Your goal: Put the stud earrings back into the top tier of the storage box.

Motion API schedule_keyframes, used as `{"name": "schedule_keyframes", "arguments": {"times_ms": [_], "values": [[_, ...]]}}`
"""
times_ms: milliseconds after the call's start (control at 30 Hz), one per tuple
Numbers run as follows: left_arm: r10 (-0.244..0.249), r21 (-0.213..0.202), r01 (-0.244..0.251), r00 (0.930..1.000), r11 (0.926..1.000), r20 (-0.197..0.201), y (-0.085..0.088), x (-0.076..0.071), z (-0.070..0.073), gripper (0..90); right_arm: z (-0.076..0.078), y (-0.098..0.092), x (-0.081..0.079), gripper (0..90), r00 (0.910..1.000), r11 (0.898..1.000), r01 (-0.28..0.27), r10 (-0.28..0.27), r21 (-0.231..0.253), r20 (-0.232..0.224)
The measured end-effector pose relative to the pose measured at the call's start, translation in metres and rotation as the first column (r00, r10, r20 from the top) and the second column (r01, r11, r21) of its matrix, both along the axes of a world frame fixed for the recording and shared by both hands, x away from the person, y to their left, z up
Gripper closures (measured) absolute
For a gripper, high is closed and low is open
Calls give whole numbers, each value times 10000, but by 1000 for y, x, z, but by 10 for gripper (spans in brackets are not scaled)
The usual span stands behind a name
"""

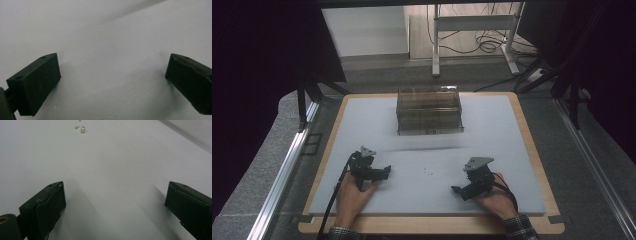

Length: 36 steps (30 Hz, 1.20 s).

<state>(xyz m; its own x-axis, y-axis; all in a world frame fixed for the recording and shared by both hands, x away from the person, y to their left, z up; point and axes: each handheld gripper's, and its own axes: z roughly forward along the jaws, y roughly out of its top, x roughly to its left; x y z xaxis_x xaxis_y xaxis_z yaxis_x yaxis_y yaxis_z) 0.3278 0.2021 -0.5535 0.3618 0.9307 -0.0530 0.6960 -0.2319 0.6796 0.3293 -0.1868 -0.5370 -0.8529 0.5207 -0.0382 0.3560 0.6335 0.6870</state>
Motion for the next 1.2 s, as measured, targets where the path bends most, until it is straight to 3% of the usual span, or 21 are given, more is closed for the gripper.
{"name": "schedule_keyframes", "arguments": {"times_ms": [300,500,733,900,1200], "values": [[7,8,-7,10000,10000,-2,0,0,0,0,1,1,-1,36,9999,9999,108,-108,-42,-28],[10,6,-10,10000,10000,-4,0,0,0,0,6,2,-1,93,9997,9995,186,-190,-240,-169],[12,3,-12,10000,10000,-2,0,0,0,0,14,6,6,138,9941,9994,338,-325,105,-1037],[12,0,-12,10000,10000,-3,0,0,0,0,18,11,11,151,9893,9988,473,-479,-79,-1374],[10,1,-10,10000,10000,-10,0,0,0,0,23,20,18,248,9920,9980,282,-350,-570,-1213]]}}
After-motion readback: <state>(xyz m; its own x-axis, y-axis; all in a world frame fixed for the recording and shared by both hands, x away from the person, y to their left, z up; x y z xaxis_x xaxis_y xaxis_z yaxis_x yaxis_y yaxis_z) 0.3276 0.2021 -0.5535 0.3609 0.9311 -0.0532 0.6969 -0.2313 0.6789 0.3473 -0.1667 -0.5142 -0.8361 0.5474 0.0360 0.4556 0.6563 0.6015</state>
